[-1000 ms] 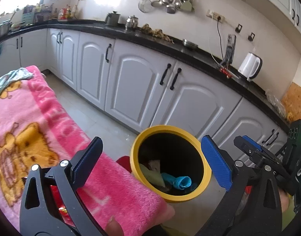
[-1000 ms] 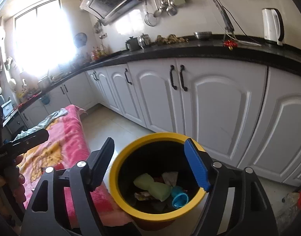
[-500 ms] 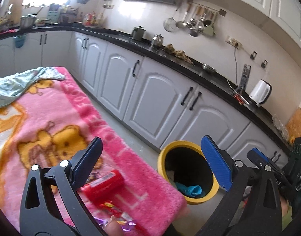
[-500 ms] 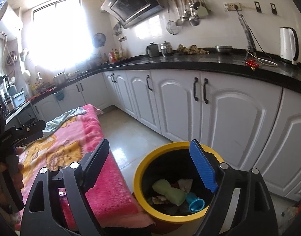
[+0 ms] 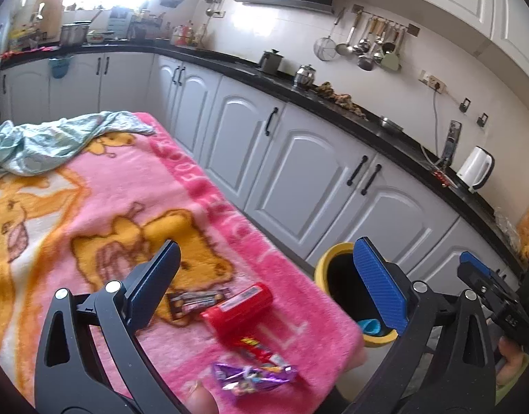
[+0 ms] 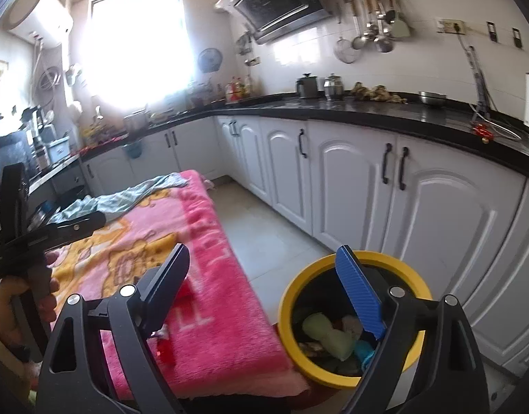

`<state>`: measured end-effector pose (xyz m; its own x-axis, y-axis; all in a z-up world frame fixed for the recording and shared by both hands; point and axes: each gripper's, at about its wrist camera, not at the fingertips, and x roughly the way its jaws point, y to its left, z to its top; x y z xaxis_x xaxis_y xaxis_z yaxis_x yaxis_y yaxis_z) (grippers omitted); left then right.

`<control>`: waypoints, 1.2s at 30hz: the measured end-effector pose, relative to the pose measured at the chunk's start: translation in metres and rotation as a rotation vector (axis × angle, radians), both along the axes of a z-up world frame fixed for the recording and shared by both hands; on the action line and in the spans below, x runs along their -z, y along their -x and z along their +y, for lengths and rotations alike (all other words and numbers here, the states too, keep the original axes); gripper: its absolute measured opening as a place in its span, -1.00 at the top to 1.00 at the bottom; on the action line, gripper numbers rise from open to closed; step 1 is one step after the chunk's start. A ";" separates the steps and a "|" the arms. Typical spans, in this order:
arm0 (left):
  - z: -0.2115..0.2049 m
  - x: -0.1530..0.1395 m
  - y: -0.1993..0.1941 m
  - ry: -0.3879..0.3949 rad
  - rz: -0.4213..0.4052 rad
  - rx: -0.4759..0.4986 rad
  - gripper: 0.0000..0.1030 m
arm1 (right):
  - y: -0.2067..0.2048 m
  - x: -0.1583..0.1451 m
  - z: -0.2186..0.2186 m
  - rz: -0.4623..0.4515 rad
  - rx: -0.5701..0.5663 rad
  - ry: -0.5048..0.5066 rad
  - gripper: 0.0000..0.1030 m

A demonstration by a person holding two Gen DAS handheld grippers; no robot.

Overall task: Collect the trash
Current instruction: 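Move both open tools back to the wrappers on the blanket, then grasp the purple candy wrapper with the left tool while the right tool grasps the red snack-stick wrapper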

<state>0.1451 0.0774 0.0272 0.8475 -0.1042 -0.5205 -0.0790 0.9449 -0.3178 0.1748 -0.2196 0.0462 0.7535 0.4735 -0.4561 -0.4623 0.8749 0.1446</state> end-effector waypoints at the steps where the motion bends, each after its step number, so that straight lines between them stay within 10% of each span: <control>1: 0.004 0.002 0.002 0.004 0.005 -0.008 -0.79 | 0.002 0.001 0.006 0.003 -0.018 0.006 -0.63; 26: 0.057 0.068 0.021 0.006 0.180 -0.017 -0.78 | 0.028 0.092 0.110 0.233 -0.342 0.205 -0.64; 36: 0.036 0.099 0.031 -0.059 0.240 0.215 -0.52 | 0.020 0.139 0.128 0.321 -0.406 0.254 0.21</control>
